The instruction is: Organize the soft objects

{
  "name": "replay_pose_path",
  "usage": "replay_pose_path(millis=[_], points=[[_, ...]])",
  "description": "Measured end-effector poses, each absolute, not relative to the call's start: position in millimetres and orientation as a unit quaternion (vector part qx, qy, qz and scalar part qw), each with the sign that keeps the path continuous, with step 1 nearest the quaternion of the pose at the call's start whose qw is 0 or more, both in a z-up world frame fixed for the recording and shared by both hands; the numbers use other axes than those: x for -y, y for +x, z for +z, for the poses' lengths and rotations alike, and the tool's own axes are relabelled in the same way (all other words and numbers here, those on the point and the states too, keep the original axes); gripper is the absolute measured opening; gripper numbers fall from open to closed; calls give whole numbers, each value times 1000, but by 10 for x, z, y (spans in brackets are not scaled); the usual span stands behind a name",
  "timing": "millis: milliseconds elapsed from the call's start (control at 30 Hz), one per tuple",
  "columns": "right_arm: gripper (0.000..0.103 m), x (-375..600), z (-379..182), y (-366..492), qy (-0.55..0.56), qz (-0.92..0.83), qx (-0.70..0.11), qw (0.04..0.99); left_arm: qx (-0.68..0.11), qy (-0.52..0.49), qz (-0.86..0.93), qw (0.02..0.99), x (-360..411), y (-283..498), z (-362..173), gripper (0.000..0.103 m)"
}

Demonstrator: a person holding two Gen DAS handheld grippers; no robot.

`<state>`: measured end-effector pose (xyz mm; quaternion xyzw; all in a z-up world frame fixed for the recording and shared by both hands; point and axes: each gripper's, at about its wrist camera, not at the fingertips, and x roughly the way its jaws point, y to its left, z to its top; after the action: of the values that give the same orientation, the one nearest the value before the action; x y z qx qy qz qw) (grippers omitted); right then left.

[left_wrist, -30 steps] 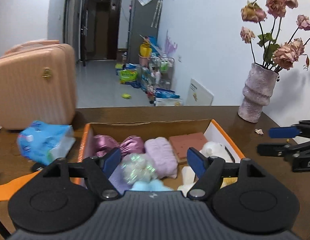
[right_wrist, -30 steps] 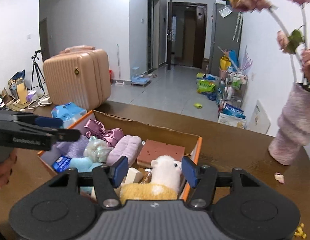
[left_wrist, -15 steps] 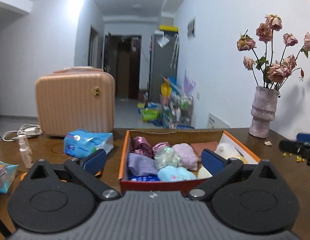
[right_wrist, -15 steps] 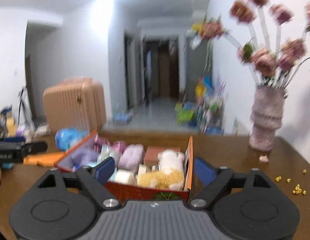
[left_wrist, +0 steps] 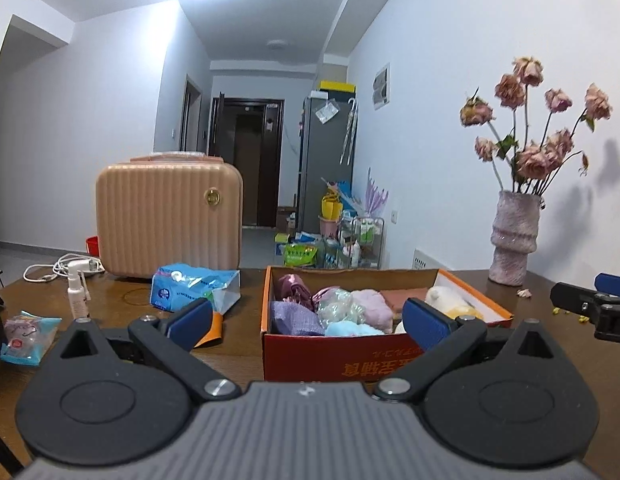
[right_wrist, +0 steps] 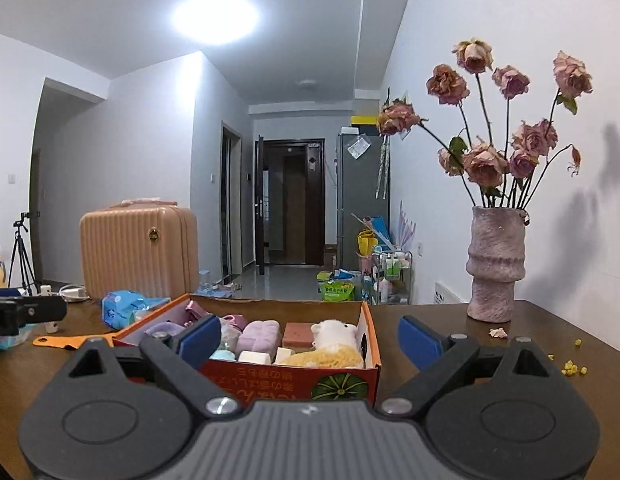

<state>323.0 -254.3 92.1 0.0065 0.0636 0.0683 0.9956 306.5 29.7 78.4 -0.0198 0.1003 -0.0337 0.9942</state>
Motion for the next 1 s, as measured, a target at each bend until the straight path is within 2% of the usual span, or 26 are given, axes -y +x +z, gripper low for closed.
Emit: replay_pose_path(millis=[333,533,633,733,867,1000], points=[[95,2545,872,2433,26,65,-84,994,-92,-19,-23,995,-268,2229,790,103],[96,2498,808,1564,12,100,-98,990,-83,-29,-32,996,-257,1211,725,103],[99,2440,661,1096,-11,118,-103,988,-76,-19,-33,996,-173,710,579,103],[99,2361,423,680,12,127,-122,984,-92,-6,-18,996,-105,329,346,103],[99,2241,123,331,36,132,-141,981,-126,3,-19,992,-90,194,148,103],[99,2208,145,302,18,126,-128,984,-122,0,-16,992,-129,177,169,103]])
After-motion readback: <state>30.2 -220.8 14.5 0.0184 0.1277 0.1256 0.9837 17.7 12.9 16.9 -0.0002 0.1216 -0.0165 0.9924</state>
